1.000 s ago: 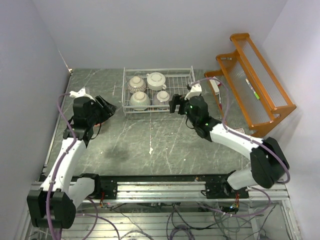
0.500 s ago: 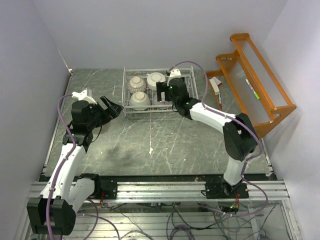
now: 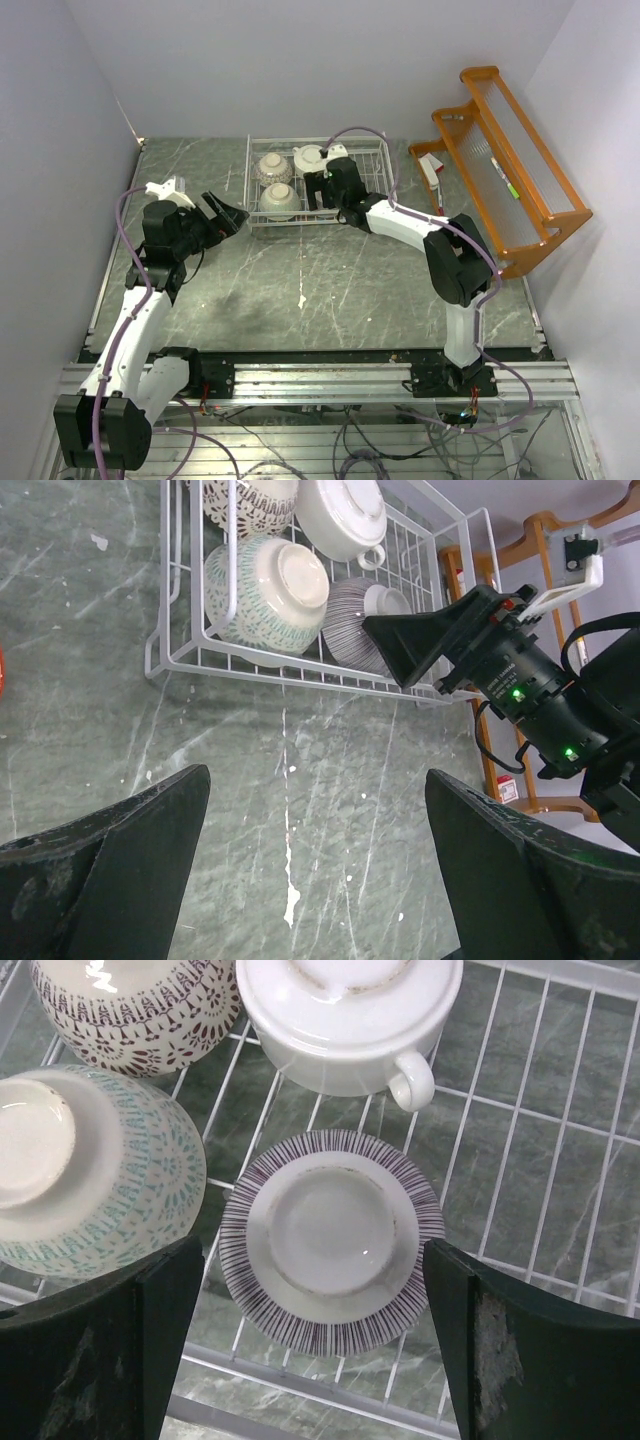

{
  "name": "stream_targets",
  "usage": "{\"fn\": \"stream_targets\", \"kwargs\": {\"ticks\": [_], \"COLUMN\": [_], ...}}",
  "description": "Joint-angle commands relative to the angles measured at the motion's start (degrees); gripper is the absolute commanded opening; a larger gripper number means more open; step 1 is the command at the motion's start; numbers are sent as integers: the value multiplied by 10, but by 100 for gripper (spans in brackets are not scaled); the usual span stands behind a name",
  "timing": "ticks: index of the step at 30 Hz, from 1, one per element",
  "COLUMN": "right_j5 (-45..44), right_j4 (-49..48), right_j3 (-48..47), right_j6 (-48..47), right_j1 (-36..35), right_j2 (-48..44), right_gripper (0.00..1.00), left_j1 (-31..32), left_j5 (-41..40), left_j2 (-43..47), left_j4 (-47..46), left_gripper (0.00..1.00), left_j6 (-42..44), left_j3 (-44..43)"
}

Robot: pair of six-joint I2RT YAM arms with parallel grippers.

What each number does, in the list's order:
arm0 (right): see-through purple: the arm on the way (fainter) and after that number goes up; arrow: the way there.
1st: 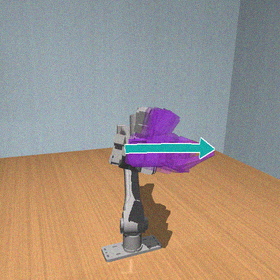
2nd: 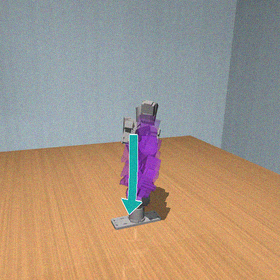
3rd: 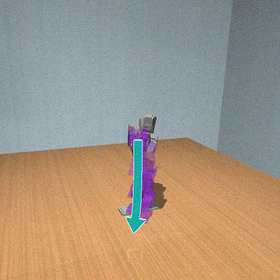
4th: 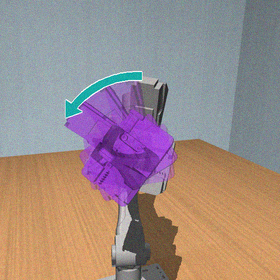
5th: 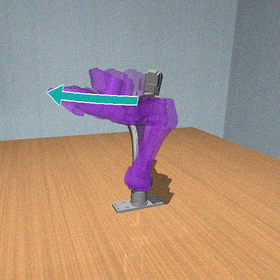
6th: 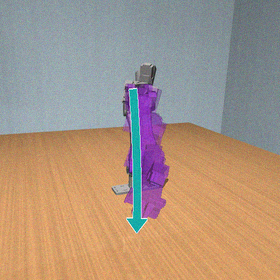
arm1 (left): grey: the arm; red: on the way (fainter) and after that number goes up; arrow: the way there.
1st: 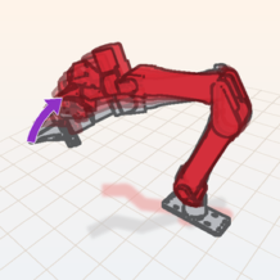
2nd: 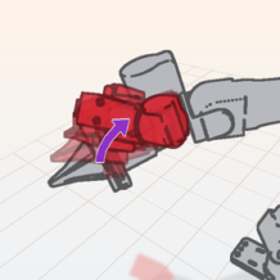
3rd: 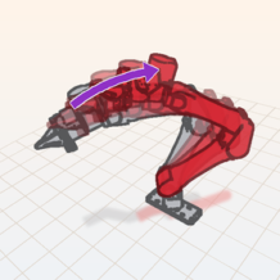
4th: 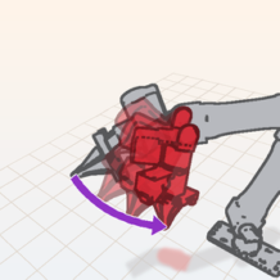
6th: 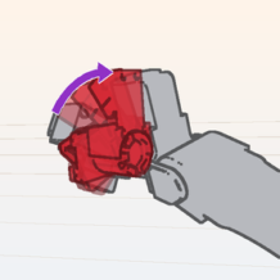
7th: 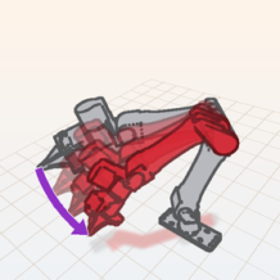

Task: Unload the bowls from the dish rack

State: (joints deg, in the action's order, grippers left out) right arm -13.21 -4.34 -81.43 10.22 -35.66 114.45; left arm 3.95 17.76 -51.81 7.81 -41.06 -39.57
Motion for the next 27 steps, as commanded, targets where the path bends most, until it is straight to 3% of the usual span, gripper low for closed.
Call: {"fn": "stream_targets", "kwargs": {"ticks": [1, 12, 19, 27], "right_j5": [8, 1, 4, 0], "right_j4": [-6, -31, -29, -26], "right_j3": [-10, -1, -5, -7], "right_j6": [10, 22, 15, 12], "right_j1": [5, 11, 11, 11], "right_j2": [9, 9, 27, 33], "right_gripper": [89, 79, 60, 53], "left_j1": [1, 1, 1, 1], "left_j5": [26, 49, 53, 51], "left_j2": [3, -11, -18, -17], "left_j4": [-21, -42, -51, -47], "left_gripper": [99, 98, 97, 97], "left_j6": [4, 4, 2, 6], "left_j3": [5, 12, 14, 10]}}
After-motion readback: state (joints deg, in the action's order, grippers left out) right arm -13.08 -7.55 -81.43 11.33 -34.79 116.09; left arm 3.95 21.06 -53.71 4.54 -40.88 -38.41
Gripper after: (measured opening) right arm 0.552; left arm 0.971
